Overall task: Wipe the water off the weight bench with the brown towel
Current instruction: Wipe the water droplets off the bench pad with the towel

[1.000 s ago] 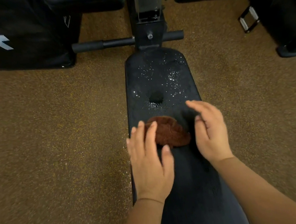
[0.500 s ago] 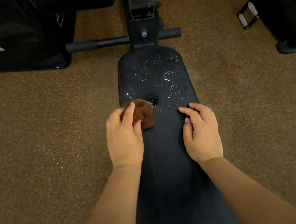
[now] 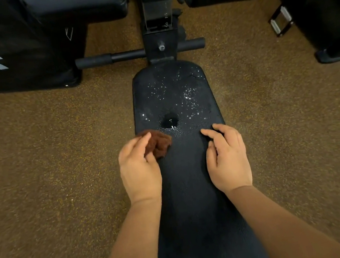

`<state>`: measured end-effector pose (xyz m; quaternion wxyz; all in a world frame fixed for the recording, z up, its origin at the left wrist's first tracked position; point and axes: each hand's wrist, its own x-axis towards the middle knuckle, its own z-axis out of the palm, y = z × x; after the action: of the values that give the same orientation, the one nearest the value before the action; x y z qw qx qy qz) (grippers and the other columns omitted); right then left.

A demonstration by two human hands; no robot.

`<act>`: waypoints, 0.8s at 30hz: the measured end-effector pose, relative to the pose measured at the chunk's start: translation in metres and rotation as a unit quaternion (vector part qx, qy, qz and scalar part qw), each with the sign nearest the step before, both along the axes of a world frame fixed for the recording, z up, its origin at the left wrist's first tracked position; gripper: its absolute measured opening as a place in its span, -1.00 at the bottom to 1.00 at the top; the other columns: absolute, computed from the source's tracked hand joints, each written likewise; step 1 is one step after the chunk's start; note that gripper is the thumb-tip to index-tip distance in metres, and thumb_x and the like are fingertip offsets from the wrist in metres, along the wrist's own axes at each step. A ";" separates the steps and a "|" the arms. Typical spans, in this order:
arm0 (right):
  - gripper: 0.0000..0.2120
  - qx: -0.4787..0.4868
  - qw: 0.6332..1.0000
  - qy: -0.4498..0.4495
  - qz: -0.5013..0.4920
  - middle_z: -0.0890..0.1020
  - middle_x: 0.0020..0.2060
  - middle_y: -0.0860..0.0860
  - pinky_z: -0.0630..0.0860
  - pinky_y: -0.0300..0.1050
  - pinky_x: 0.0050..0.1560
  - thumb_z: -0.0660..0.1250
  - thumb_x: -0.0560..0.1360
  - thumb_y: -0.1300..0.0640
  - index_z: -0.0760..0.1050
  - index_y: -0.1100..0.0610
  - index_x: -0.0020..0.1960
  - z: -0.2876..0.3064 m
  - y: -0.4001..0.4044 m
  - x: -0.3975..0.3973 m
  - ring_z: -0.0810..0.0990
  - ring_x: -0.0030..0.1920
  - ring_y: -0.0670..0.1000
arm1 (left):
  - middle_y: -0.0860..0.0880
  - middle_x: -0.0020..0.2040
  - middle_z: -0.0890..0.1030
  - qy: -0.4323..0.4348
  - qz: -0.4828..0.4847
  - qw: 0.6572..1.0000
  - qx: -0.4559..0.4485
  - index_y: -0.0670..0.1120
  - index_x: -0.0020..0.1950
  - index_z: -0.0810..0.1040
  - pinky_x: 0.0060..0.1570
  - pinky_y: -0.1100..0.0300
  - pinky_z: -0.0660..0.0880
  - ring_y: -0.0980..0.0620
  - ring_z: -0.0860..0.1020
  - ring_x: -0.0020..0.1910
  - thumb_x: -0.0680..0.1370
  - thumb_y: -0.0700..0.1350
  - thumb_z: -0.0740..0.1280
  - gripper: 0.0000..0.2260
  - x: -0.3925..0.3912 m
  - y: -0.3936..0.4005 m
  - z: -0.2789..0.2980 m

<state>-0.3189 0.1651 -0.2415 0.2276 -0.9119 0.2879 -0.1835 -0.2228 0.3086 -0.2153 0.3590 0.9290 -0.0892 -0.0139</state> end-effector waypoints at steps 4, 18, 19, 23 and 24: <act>-0.64 0.002 1.000 0.001 0.008 0.48 0.21 0.10 0.22 -0.11 0.38 0.10 0.52 0.18 0.52 0.13 0.24 -0.001 0.000 -0.002 0.36 0.28 0.08 | -0.13 0.13 0.57 -0.017 -0.055 0.998 0.028 -0.09 0.18 0.60 0.25 0.25 0.31 -0.12 0.49 0.16 0.39 -0.42 0.35 -0.58 -0.019 0.009 -0.002; -0.64 0.011 1.000 0.009 0.003 0.47 0.20 0.06 0.19 -0.16 0.38 0.11 0.53 0.17 0.52 0.10 0.25 0.000 -0.002 0.000 0.36 0.30 0.06 | -0.09 0.19 0.54 -0.045 -0.032 0.998 0.041 -0.07 0.21 0.58 0.20 0.33 0.23 -0.05 0.46 0.19 0.42 -0.41 0.27 -0.57 0.044 -0.037 -0.003; -0.64 0.011 1.000 0.011 0.002 0.47 0.20 0.06 0.19 -0.16 0.37 0.11 0.53 0.17 0.52 0.10 0.25 0.000 -0.002 -0.001 0.36 0.30 0.06 | -0.10 0.17 0.56 -0.052 -0.059 0.996 0.041 -0.07 0.20 0.58 0.21 0.31 0.24 -0.07 0.47 0.18 0.40 -0.41 0.29 -0.57 0.032 -0.030 -0.003; -0.64 0.013 1.000 0.016 0.003 0.46 0.20 0.06 0.21 -0.13 0.37 0.12 0.52 0.17 0.52 0.10 0.26 0.003 0.000 0.000 0.38 0.29 0.08 | -0.08 0.12 0.59 -0.068 -0.175 0.981 0.055 -0.08 0.18 0.60 0.26 0.28 0.26 0.01 0.45 0.14 0.33 -0.44 0.36 -0.53 -0.004 0.002 -0.006; -0.64 0.014 1.000 0.016 0.005 0.46 0.20 0.06 0.22 -0.12 0.37 0.11 0.53 0.16 0.52 0.10 0.25 0.003 0.000 0.000 0.38 0.29 0.08 | -0.09 0.12 0.59 -0.077 -0.189 0.977 0.056 -0.09 0.17 0.60 0.26 0.28 0.27 0.01 0.45 0.13 0.33 -0.45 0.36 -0.53 0.002 0.004 -0.007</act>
<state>-0.3186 0.1646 -0.2385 0.2369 -0.9127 0.2901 -0.1634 -0.2211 0.3122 -0.2224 0.2891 0.9125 -0.2892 -0.0153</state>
